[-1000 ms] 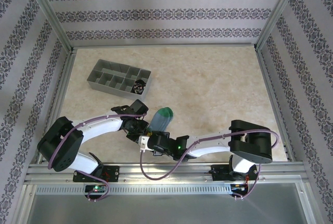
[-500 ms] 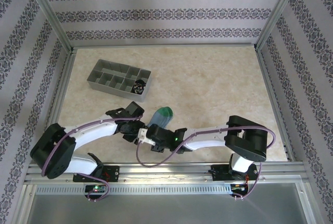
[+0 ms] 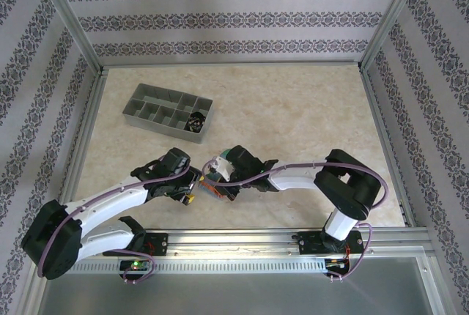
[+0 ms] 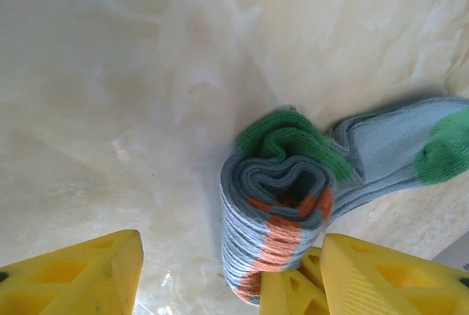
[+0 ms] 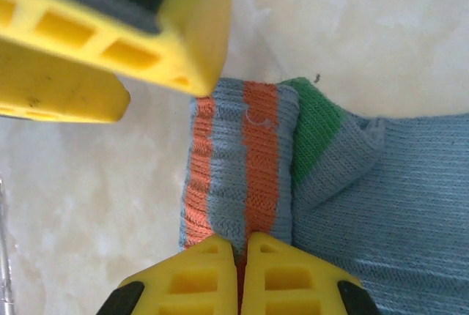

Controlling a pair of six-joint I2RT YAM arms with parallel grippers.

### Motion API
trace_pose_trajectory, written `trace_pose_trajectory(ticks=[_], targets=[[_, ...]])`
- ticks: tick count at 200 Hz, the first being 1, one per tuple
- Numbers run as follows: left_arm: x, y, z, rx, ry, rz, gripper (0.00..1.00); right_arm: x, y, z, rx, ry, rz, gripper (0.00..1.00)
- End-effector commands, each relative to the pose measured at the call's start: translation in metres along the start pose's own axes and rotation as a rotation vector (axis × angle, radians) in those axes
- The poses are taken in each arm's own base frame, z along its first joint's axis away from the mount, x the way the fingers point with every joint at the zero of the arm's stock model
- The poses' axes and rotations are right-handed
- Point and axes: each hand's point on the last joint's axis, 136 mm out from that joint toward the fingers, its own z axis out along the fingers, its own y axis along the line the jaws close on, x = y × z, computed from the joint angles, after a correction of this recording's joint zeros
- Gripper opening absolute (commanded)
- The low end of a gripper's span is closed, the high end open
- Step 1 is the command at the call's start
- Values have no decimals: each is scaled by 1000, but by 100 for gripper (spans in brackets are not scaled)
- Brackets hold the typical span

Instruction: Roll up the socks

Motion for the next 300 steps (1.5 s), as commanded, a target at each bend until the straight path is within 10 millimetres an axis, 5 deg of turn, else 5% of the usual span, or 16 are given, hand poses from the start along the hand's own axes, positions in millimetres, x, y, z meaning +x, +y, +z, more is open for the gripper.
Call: trace_pose_trajectory(ticks=[1, 133, 157, 180, 201, 225, 264, 300], targets=[[4, -16, 4, 67, 34, 78, 58, 120, -16, 1, 48, 364, 261, 0], [15, -32, 43, 72, 107, 142, 50, 146, -33, -1, 88, 418, 531, 0], [14, -19, 58, -5, 115, 135, 37, 146, -36, 2, 96, 434, 532, 0], [7, 21, 59, -150, 94, 70, 15, 141, -42, 4, 108, 438, 492, 0], [-1, 58, 40, -237, 41, 4, 3, 129, -48, 12, 92, 458, 416, 0], [-7, 93, 17, -285, -9, -83, 0, 97, -45, 26, 20, 455, 255, 0], [-6, 108, 1, -269, -23, -190, 0, 29, -18, 22, -26, 288, -120, 0], [1, 104, -5, -412, -15, -184, 0, -18, 11, -23, 190, -23, -387, 41]])
